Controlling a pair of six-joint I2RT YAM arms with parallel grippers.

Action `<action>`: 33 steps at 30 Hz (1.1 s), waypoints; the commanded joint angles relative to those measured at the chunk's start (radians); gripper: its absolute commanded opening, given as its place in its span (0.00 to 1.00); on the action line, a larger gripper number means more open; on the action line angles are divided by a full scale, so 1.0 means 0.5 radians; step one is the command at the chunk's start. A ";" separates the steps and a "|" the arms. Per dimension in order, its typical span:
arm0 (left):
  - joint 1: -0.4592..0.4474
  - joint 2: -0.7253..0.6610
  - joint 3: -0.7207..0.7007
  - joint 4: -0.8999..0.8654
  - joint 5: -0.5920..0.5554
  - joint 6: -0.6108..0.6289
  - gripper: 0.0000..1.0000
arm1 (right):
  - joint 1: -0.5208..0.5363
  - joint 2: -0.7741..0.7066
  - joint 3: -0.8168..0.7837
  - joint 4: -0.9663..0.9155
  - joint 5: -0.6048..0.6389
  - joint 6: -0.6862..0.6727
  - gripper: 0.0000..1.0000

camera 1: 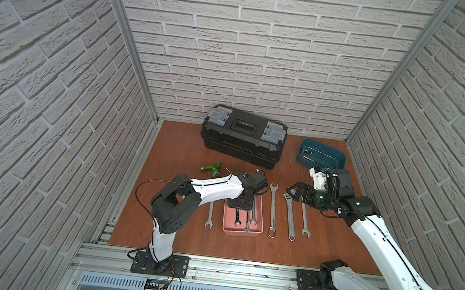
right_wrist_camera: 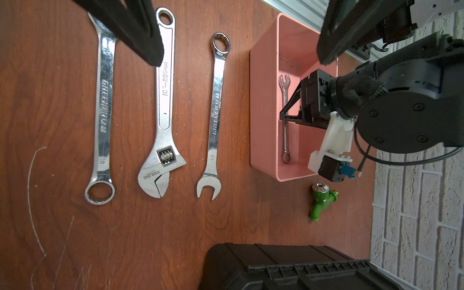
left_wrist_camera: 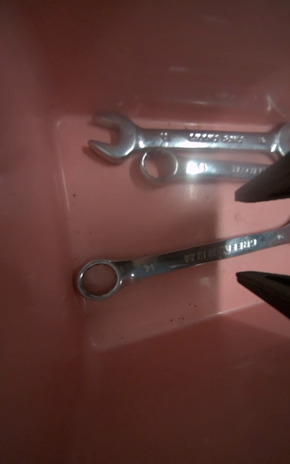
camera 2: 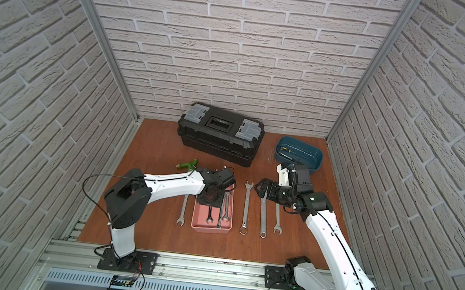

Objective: Take out the wrench from the storage box
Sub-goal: Pick up the wrench from the storage box.

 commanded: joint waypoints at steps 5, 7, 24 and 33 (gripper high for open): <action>0.017 0.023 -0.187 0.128 0.047 -0.058 0.45 | -0.021 -0.026 -0.036 0.008 -0.021 -0.036 1.00; 0.015 0.026 -0.241 0.157 0.076 -0.069 0.45 | -0.025 -0.023 -0.043 0.011 -0.020 -0.039 1.00; 0.011 0.128 -0.239 0.164 0.171 -0.109 0.04 | -0.042 -0.021 -0.085 0.051 -0.067 -0.018 1.00; -0.036 -0.004 -0.036 -0.046 0.021 -0.092 0.00 | -0.054 -0.024 -0.099 0.069 -0.083 -0.006 1.00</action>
